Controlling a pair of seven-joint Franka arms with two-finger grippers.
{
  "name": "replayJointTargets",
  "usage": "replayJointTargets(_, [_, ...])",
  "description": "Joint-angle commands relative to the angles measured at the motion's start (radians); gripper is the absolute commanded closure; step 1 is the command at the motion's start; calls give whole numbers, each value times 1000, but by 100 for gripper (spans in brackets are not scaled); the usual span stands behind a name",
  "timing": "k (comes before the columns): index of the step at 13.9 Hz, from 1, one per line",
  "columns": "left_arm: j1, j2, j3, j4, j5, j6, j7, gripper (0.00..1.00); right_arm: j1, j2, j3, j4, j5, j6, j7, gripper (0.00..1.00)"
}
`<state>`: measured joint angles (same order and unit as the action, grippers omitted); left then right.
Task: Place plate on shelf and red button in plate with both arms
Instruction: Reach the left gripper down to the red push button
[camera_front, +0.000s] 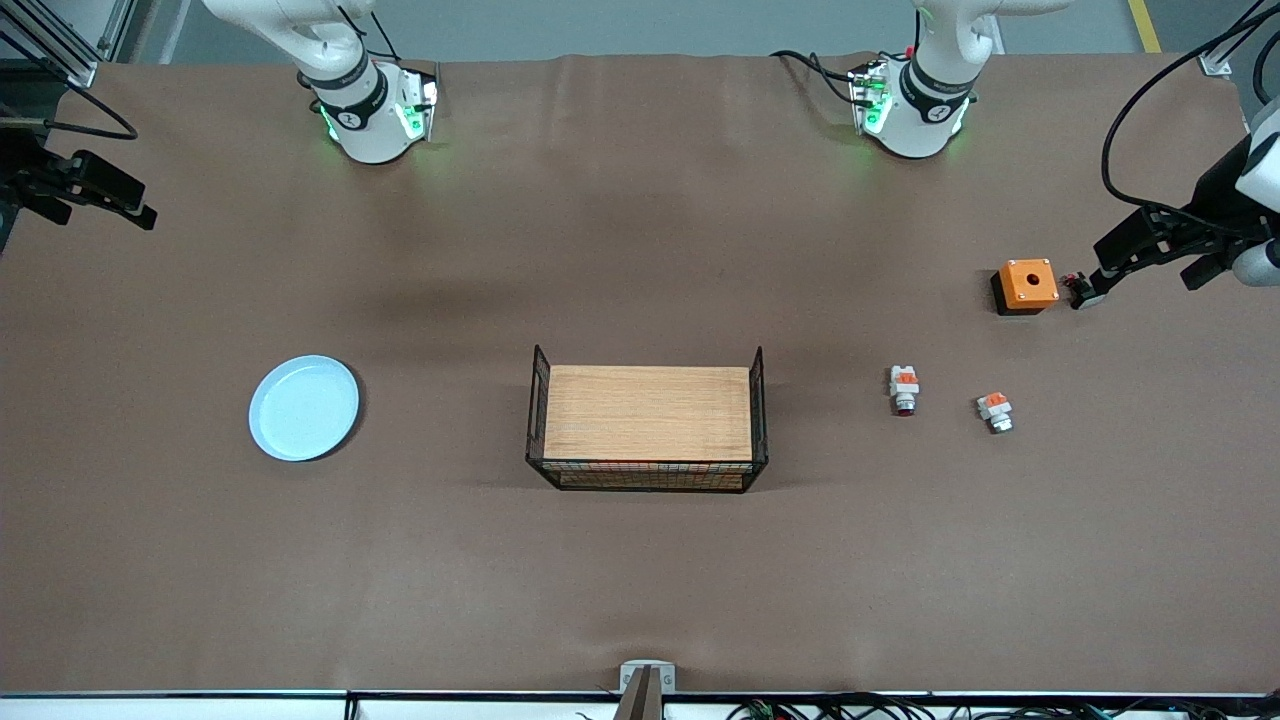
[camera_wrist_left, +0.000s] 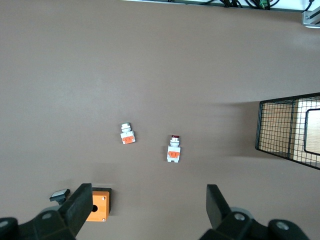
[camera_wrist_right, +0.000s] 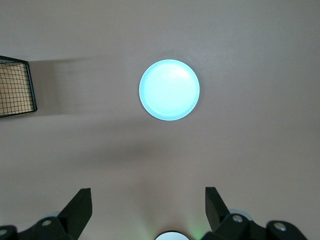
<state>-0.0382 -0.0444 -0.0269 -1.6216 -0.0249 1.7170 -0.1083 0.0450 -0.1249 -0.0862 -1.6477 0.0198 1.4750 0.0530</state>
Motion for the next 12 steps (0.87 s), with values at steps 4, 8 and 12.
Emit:
replayJointTargets(4, [0, -2, 1, 8, 0, -23, 18, 0, -2, -28, 3, -27, 5, 25, 4, 0])
replayJointTargets(8, [5, 29, 2, -23, 0, -62, -1, 0, -1, -28, 3, -27, 5, 34, 4, 0])
replayJointTargets(12, [-8, 76, -2, -113, -1, -47, -1, 0, -2, -27, 2, -27, 5, 41, -10, 0])
